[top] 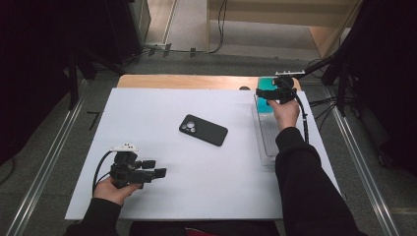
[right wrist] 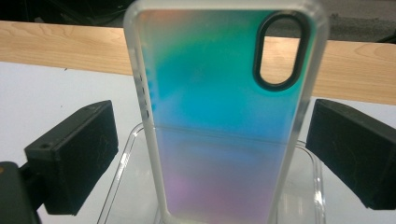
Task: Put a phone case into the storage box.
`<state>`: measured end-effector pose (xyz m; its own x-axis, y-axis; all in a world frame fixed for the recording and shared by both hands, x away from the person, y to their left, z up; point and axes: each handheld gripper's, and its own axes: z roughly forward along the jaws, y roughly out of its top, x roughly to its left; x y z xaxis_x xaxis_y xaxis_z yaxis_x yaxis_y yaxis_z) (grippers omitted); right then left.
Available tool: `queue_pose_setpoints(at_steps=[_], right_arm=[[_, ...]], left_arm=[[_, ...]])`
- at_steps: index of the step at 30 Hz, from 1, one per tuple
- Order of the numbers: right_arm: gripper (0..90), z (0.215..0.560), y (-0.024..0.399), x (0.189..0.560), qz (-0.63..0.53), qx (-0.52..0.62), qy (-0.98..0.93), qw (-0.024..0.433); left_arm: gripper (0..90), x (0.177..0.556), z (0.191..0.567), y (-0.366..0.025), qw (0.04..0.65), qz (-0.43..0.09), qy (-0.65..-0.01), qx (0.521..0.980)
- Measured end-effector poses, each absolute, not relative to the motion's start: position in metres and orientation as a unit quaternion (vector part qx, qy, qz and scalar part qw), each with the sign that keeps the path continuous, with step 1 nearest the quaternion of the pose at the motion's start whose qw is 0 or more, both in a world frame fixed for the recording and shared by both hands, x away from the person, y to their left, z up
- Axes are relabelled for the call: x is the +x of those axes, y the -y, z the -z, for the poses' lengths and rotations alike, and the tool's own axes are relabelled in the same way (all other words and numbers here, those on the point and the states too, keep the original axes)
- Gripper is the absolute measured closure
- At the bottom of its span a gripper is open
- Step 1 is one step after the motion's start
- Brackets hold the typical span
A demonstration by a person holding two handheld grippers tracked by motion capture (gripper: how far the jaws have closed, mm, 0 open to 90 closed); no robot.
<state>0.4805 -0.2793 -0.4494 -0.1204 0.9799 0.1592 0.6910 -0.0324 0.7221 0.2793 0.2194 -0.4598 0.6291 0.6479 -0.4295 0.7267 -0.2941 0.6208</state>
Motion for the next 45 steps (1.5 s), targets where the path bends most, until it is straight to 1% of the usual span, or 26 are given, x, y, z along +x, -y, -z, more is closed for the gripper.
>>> queue_pose_setpoints(at_steps=[6, 13, 21, 25, 28, 29, 30, 36, 37, 38, 39, 43, 45], right_arm=[[0.4, 0.433, 0.287, 0.470, -0.364, 0.625, -0.660, 0.204], [0.4, 0.413, 0.288, 0.446, -0.379, 0.608, -0.671, 0.190], [0.5, 0.405, 0.284, 0.423, -0.387, 0.586, -0.690, 0.177], [0.8, 0.406, 0.281, 0.411, -0.393, 0.575, -0.702, 0.149], [0.9, 0.404, 0.276, 0.403, -0.397, 0.565, -0.710, 0.140], [1.7, 0.404, 0.275, 0.400, -0.399, 0.561, -0.712, 0.138], [5.0, 0.403, 0.273, 0.396, -0.404, 0.558, -0.712, 0.133], [5.5, 0.399, 0.267, 0.376, -0.418, 0.539, -0.723, 0.113], [6.7, 0.399, 0.267, 0.373, -0.418, 0.534, -0.726, 0.111], [13.4, 0.399, 0.266, 0.370, -0.416, 0.530, -0.731, 0.108], [15.1, 0.399, 0.265, 0.366, -0.415, 0.528, -0.733, 0.107], [15.8, 0.401, 0.261, 0.354, -0.421, 0.516, -0.741, 0.091], [19.1, 0.402, 0.259, 0.348, -0.423, 0.509, -0.745, 0.084]], left_arm=[[31.2, 0.280, 0.460, -0.220, 0.411, 0.047, -0.430, 0.803], [31.2, 0.281, 0.459, -0.219, 0.410, 0.049, -0.431, 0.802], [31.2, 0.283, 0.458, -0.218, 0.410, 0.056, -0.431, 0.802], [31.1, 0.286, 0.458, -0.218, 0.407, 0.058, -0.434, 0.802], [31.1, 0.287, 0.457, -0.217, 0.409, 0.060, -0.432, 0.801], [31.1, 0.288, 0.456, -0.217, 0.409, 0.060, -0.431, 0.802], [31.1, 0.288, 0.456, -0.217, 0.410, 0.061, -0.431, 0.802], [31.1, 0.292, 0.454, -0.216, 0.413, 0.070, -0.425, 0.803], [31.1, 0.292, 0.453, -0.216, 0.414, 0.071, -0.423, 0.803], [31.1, 0.292, 0.453, -0.215, 0.416, 0.071, -0.421, 0.803], [31.1, 0.292, 0.452, -0.215, 0.417, 0.073, -0.420, 0.803], [31.1, 0.293, 0.450, -0.212, 0.416, 0.076, -0.412, 0.807], [31.1, 0.293, 0.450, -0.211, 0.415, 0.077, -0.410, 0.809]])
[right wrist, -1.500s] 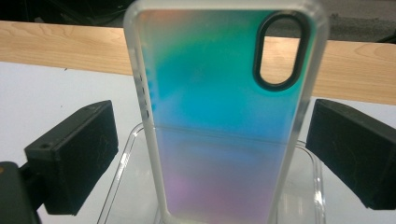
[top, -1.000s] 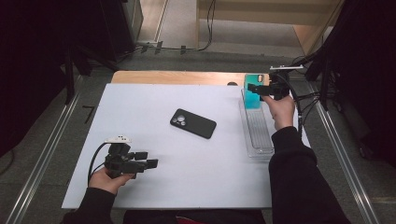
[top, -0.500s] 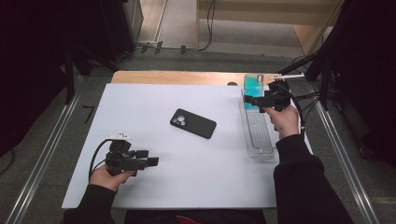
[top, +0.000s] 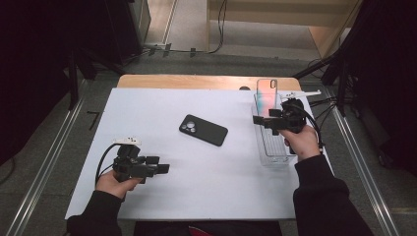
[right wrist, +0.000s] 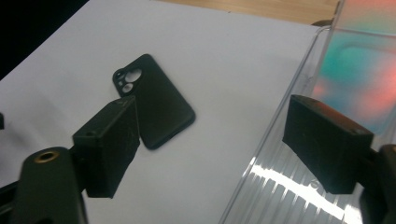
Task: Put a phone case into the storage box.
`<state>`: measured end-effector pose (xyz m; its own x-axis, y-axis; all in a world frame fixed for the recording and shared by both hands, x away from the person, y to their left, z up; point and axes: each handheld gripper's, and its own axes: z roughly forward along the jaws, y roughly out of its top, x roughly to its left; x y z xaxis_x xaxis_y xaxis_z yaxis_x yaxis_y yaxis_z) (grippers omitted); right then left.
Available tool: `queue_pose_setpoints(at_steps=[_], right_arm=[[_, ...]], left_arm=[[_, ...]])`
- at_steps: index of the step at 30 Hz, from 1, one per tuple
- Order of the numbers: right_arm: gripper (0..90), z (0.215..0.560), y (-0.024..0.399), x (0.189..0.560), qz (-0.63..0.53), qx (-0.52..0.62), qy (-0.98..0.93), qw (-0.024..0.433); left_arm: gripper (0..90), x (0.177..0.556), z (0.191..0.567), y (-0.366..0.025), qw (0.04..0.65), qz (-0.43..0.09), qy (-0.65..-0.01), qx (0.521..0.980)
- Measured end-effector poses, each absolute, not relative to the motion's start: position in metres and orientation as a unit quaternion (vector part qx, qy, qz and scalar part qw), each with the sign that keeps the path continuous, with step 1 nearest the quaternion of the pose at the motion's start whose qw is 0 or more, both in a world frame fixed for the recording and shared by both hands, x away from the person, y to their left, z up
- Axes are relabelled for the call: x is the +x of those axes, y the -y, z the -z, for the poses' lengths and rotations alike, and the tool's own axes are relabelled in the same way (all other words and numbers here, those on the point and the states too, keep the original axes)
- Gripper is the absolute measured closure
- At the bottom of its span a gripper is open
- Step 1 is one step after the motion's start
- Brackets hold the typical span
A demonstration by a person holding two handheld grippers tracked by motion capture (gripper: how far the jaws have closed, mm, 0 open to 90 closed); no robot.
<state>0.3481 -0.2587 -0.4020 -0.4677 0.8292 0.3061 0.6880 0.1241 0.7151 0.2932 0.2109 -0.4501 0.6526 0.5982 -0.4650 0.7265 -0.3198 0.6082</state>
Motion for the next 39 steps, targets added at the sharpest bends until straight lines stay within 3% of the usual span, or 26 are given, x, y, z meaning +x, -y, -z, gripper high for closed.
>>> queue_pose_setpoints(at_steps=[39], right_arm=[[21.9, 0.461, 0.226, 0.259, -0.398, 0.366, -0.842, -0.003]], left_arm=[[31.2, 0.281, 0.452, -0.211, 0.421, 0.086, -0.383, 0.818]])
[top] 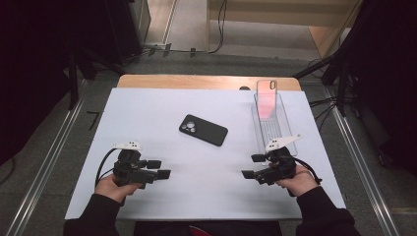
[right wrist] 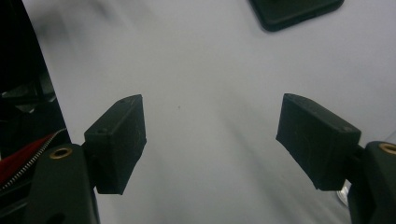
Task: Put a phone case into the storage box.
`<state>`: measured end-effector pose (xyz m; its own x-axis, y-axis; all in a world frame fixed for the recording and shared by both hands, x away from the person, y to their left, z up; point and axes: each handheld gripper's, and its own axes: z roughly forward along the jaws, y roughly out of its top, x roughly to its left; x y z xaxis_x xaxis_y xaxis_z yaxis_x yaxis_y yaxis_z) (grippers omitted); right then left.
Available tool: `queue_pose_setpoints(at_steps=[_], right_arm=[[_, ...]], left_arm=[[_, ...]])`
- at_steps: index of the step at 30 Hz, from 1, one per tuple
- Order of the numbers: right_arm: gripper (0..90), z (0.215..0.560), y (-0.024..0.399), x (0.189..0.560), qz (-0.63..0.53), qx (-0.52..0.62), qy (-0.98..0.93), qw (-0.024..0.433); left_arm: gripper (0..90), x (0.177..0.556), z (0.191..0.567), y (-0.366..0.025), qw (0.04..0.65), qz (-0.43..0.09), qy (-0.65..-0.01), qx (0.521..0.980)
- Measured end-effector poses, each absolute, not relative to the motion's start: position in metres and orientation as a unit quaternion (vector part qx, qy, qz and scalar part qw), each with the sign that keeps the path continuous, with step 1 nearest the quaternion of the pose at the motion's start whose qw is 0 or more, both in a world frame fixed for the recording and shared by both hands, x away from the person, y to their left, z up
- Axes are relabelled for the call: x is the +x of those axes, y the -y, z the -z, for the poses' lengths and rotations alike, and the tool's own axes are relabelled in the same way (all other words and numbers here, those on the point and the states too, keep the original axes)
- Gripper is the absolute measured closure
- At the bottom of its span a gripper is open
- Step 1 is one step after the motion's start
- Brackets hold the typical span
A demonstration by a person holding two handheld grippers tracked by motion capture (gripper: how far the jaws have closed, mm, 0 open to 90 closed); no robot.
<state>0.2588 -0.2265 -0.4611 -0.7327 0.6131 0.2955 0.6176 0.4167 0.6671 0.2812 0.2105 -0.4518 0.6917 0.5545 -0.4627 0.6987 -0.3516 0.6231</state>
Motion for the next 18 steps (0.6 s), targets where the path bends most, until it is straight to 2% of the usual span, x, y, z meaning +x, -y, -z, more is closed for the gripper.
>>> queue_pose_setpoints(at_steps=[18], right_arm=[[21.3, 0.479, 0.234, 0.253, 0.375, -0.375, 0.848, 0.011]], left_arm=[[31.2, 0.280, 0.454, -0.209, 0.419, 0.085, -0.381, 0.820]])
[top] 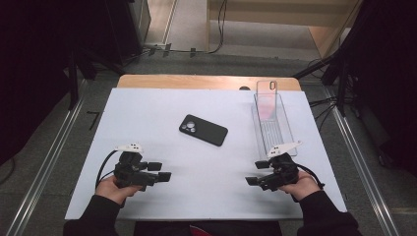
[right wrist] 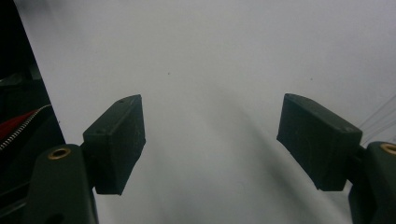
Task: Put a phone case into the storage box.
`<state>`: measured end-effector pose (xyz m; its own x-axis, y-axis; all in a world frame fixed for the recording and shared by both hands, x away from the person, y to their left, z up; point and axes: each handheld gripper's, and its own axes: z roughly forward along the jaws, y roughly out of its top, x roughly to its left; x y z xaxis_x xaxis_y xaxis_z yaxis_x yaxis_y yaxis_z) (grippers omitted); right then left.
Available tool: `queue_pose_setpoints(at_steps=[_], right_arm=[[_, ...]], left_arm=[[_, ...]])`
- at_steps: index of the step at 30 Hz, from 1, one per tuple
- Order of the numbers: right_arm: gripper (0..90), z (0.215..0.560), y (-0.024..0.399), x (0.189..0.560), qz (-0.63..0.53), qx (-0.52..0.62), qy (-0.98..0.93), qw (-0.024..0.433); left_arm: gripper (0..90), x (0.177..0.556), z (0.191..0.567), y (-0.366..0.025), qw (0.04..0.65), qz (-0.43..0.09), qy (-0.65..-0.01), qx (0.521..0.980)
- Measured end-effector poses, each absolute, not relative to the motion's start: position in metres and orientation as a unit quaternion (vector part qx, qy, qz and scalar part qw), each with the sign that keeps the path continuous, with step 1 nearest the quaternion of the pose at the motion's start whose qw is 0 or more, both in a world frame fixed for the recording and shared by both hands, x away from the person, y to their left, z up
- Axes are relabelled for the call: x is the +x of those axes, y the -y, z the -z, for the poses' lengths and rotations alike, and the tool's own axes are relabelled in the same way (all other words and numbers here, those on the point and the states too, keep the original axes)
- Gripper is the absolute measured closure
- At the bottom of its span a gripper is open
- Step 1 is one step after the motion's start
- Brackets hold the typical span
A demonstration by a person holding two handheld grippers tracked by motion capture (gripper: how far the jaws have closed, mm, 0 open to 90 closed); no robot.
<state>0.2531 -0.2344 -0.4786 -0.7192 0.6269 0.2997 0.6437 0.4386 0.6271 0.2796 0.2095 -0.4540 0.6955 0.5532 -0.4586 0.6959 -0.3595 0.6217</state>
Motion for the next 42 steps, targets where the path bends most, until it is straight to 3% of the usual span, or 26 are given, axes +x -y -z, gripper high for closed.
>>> queue_pose_setpoints(at_steps=[19, 42], right_arm=[[19.9, 0.451, 0.198, 0.277, 0.404, -0.437, 0.804, -0.006], [19.4, 0.437, 0.155, 0.351, 0.392, -0.462, 0.795, -0.027]], left_arm=[[31.2, 0.282, 0.453, -0.213, 0.421, 0.072, -0.393, 0.815], [31.2, 0.279, 0.454, -0.216, 0.415, 0.068, -0.400, 0.814]])
